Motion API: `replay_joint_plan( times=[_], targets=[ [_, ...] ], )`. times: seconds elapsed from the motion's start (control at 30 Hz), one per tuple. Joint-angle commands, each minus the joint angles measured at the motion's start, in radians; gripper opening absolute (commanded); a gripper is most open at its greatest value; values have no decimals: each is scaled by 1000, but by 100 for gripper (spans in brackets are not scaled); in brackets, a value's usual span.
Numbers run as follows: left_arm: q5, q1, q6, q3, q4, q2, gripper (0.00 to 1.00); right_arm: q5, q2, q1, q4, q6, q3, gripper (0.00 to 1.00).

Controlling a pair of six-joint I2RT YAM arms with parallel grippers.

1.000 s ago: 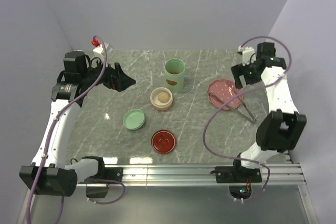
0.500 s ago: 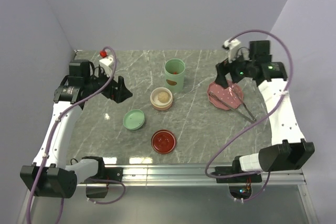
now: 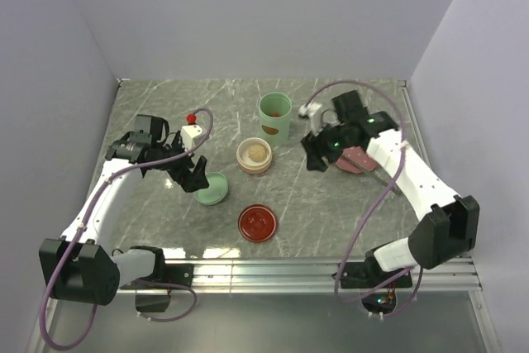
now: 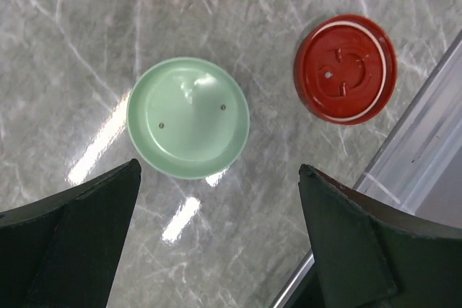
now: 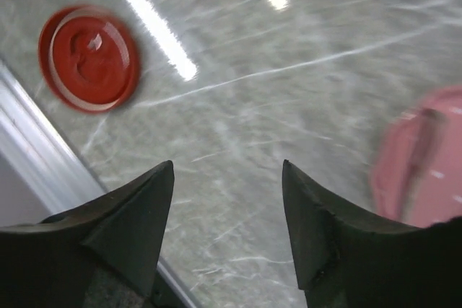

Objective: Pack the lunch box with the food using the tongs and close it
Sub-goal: Pick up the lid of the lunch box with the right arm

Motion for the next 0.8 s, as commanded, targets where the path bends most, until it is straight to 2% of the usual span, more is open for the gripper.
replay_joint_plan(
  times=[0.0, 0.03, 0.17, 0.27, 0.3, 0.4, 0.77],
  targets=[
    [100, -2, 28, 10, 68, -35, 97, 61, 25, 130, 45, 8, -56, 66],
    [126, -2, -6, 16, 91, -37, 97, 78, 34, 205, 55, 13, -63, 64],
    [290, 21, -126, 10, 205, -90, 96, 115, 117, 368, 83, 50, -56, 54],
    [312, 31, -256, -19, 352, -159, 96, 136, 207, 460, 79, 82, 1, 50],
    [296, 31, -317, -35, 384, -176, 96, 146, 250, 474, 79, 91, 13, 49],
    [262, 31, -364, -42, 456, -228, 97, 205, 333, 512, 86, 117, 52, 44],
    [246, 31, -313, -59, 426, -282, 97, 250, 467, 557, 140, 175, 55, 38]
  ],
)
